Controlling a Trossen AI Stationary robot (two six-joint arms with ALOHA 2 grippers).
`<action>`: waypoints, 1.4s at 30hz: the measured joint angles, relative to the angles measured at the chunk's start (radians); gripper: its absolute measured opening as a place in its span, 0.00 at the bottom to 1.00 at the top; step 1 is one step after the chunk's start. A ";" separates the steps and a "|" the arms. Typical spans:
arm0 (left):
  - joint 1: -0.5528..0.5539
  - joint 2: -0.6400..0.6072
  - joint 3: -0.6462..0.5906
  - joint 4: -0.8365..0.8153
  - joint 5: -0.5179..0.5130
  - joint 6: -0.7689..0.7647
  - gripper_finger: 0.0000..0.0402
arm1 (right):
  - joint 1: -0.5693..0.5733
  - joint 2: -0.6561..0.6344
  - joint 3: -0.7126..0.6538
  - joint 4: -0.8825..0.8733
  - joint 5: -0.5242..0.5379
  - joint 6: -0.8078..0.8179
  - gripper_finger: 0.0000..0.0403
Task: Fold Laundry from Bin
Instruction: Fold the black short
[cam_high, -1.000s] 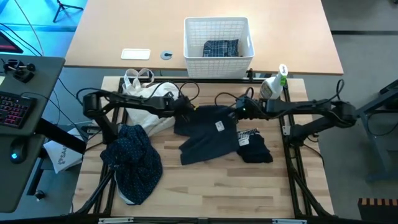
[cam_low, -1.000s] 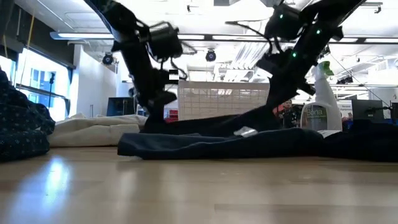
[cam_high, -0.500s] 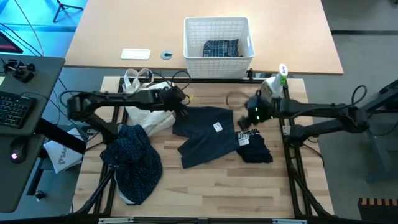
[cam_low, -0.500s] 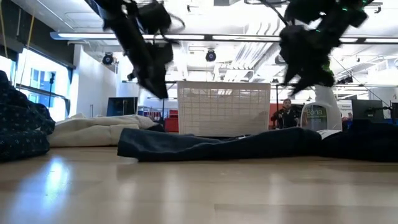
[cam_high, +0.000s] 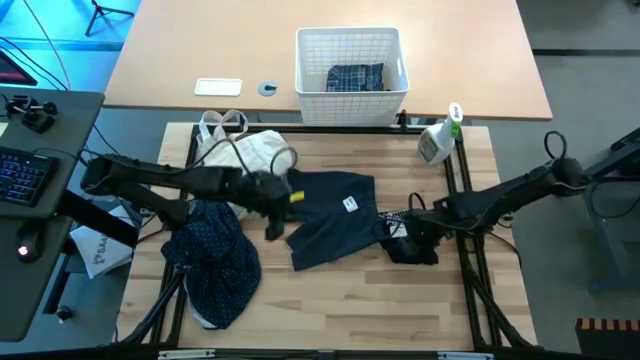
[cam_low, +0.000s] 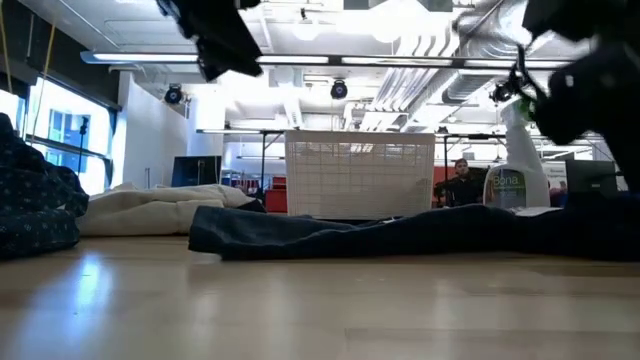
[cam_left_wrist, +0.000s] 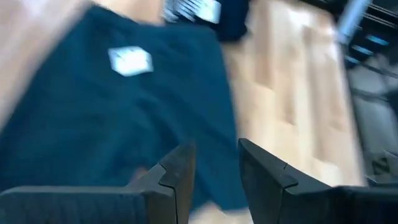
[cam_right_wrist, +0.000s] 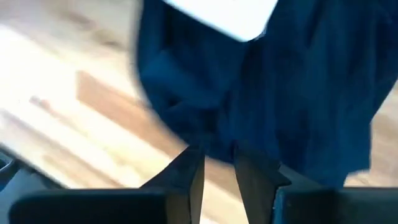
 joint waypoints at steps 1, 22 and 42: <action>-0.024 0.000 0.000 -0.013 0.017 -0.026 0.26 | 0.013 0.000 0.033 -0.031 0.020 0.001 0.19; -0.133 0.277 -0.337 0.333 -0.252 -0.388 0.26 | -0.123 0.376 0.106 0.532 0.297 -0.394 0.22; -0.028 0.224 -0.127 -0.042 -0.158 0.003 0.01 | 0.011 0.446 0.153 0.422 0.088 -0.374 0.17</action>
